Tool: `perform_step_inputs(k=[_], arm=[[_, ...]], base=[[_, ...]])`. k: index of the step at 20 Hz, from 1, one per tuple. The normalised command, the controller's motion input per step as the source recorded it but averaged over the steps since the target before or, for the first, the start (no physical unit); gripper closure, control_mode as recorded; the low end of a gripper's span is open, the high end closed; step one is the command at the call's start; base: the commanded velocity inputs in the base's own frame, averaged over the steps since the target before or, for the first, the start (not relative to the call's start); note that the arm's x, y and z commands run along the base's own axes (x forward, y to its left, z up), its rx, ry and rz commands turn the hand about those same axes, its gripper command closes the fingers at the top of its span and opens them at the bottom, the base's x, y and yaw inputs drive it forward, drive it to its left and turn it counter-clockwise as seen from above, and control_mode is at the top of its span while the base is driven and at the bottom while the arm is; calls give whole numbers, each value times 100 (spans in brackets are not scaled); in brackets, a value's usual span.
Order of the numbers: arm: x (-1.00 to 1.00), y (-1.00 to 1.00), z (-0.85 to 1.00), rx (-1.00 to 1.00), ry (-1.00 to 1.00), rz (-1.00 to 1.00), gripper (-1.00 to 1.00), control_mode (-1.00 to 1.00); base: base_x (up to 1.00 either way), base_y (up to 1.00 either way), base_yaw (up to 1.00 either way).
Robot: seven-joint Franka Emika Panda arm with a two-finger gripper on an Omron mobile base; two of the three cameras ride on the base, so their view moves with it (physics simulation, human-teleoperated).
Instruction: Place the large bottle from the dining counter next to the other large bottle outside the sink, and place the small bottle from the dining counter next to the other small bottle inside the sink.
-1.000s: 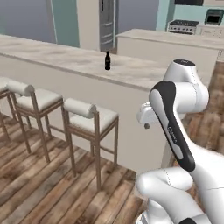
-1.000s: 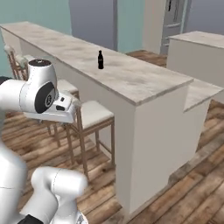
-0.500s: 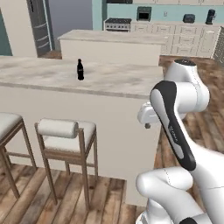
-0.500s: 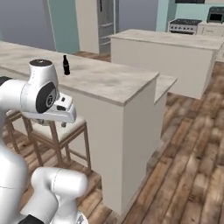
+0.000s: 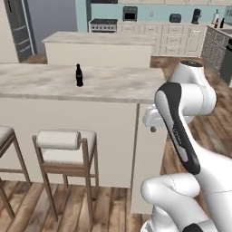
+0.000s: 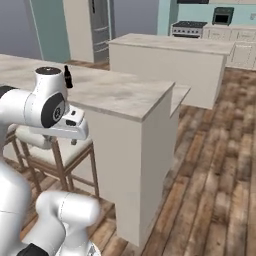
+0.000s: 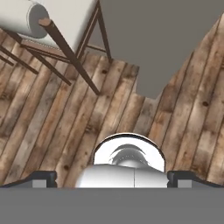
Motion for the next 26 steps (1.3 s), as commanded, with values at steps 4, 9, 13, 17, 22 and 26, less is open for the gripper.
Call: perform_step_inputs(k=[4,9,13,17,22,26], arm=[[0,0,0,0,0,0,-100,100],[0,0,0,0,0,0,-100,100],[0,0,0,0,0,0,-100,100],[0,0,0,0,0,0,-100,100],[0,0,0,0,0,0,-100,100],[0,0,0,0,0,0,-100,100]], base=[[27,10,-33],[36,20,-45],[27,47,-42],[41,66,-33],[5,36,-5],[-20,27,0]])
